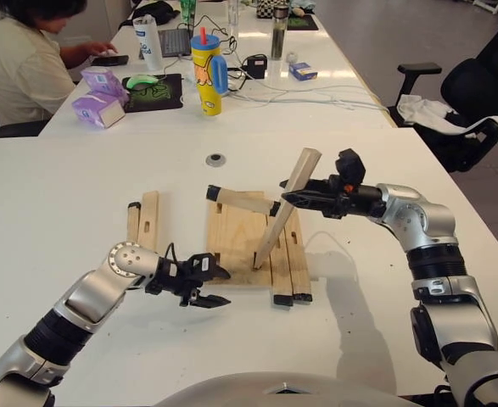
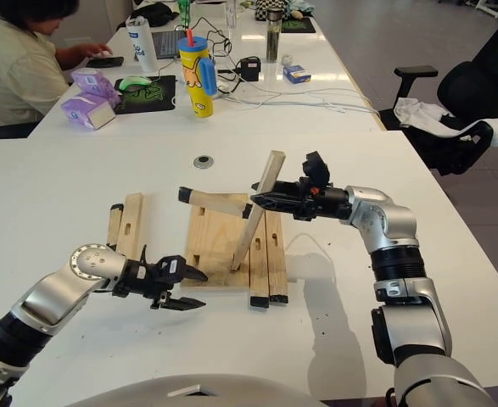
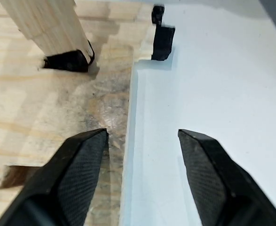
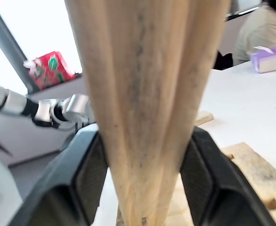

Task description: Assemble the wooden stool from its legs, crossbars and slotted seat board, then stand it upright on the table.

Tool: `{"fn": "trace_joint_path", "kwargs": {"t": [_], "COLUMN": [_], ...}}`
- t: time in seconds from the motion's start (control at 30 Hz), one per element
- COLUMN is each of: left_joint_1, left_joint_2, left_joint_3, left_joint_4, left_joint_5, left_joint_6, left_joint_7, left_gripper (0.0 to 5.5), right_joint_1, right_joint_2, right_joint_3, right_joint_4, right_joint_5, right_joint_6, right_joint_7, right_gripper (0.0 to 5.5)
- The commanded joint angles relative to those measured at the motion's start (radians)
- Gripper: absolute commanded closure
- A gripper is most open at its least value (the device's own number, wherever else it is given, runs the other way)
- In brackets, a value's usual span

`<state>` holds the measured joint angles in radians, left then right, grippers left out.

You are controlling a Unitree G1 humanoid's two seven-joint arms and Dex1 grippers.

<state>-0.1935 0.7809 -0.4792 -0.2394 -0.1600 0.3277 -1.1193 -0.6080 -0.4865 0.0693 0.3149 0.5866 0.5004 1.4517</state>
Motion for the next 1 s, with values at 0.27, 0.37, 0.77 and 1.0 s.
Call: {"fn": "trace_joint_path", "kwargs": {"t": [0.27, 0.37, 0.77, 1.0], "left_joint_1": [0.076, 0.09, 0.137, 0.166], "left_joint_2": [0.025, -0.003, -0.138, -0.132], "left_joint_3": [-0.121, -0.116, -0.082, -0.046], "left_joint_4": [0.118, 0.118, 0.25, 0.304], "left_joint_5": [0.175, 0.165, 0.193, 0.183], "left_joint_6": [0.022, 0.034, 0.074, 0.075], "left_joint_7": [0.029, 0.061, 0.32, 0.393], "left_gripper": [2.69, 2.69, 2.69, 2.69], "right_joint_1": [0.151, 0.17, 0.085, 0.151], "right_joint_2": [-0.075, -0.075, -0.058, -0.222], "right_joint_3": [0.232, 0.258, 0.167, 0.124], "right_joint_4": [-0.172, -0.154, -0.156, -0.22], "right_joint_5": [-0.315, -0.328, -0.353, -0.489], "right_joint_6": [-0.381, -0.403, -0.371, -0.367], "right_joint_7": [-0.007, -0.029, -0.26, -0.329], "right_gripper": [3.44, 3.44, 2.4, 2.4]}}
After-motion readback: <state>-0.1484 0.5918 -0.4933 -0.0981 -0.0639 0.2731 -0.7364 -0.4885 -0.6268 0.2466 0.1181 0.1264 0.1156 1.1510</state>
